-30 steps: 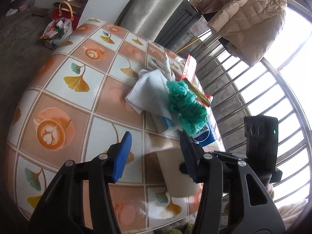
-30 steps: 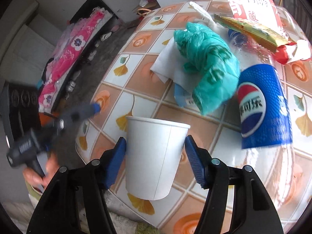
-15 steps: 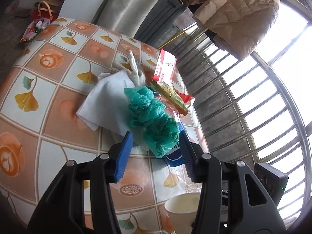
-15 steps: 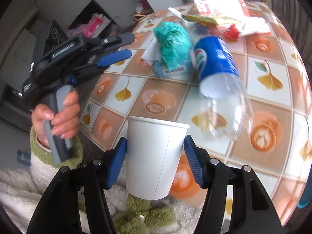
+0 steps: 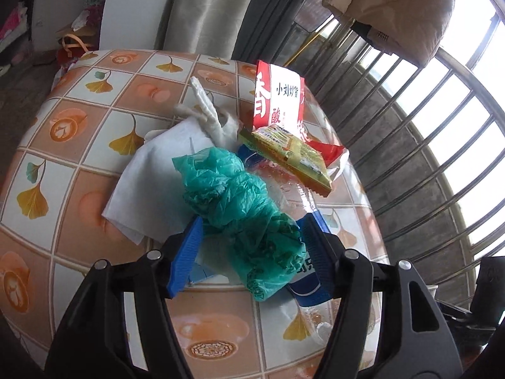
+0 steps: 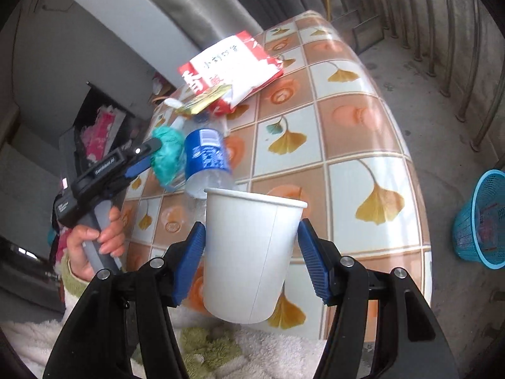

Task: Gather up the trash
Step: 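Lift the paper cup with the right tool while the left tool closes on the green plastic bag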

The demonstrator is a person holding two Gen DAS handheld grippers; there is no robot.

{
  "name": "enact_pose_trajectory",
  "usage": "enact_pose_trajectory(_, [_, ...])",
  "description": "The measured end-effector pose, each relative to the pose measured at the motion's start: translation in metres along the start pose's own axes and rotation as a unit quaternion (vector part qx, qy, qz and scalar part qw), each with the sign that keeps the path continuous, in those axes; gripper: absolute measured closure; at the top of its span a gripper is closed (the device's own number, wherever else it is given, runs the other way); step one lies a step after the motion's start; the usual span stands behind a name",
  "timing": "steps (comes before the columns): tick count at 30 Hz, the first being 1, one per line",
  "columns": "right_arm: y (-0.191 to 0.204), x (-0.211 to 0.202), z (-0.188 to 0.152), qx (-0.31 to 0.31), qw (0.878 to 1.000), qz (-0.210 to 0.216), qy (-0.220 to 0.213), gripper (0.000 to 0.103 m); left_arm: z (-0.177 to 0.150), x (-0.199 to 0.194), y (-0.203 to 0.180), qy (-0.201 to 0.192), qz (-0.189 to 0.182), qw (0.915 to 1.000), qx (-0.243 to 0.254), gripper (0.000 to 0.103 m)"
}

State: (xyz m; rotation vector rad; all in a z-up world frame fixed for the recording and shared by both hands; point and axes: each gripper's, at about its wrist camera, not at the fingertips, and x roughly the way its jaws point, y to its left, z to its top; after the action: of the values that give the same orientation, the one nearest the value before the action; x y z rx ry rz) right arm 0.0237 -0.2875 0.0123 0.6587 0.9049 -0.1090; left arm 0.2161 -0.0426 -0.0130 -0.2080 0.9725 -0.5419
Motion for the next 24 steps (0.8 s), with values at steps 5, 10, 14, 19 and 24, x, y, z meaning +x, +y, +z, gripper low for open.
enact_pose_trajectory(5, [-0.004,0.03,0.013,0.011,1.0,-0.016,0.012,0.043,-0.004,0.003,-0.004,-0.005,0.015,0.9998,0.014,0.046])
enact_pose_trajectory(10, [-0.006,0.048,0.016,0.007,0.999,-0.022,0.028,0.041,-0.01,0.001,-0.007,0.003,0.009,0.9997,0.023,0.062])
enact_pose_trajectory(14, [-0.008,0.053,0.019,0.01,0.999,-0.015,0.034,0.04,-0.01,-0.002,-0.005,0.004,0.0,0.9998,0.022,0.072])
enact_pose_trajectory(19, [-0.013,0.059,0.024,0.025,0.999,0.003,0.048,0.038,-0.014,-0.007,-0.005,-0.001,0.0,0.9995,0.03,0.081])
enact_pose_trajectory(24, [-0.016,0.067,0.028,0.036,0.997,0.023,0.062,0.038,-0.016,-0.017,-0.004,-0.011,0.0,0.9994,0.034,0.087])
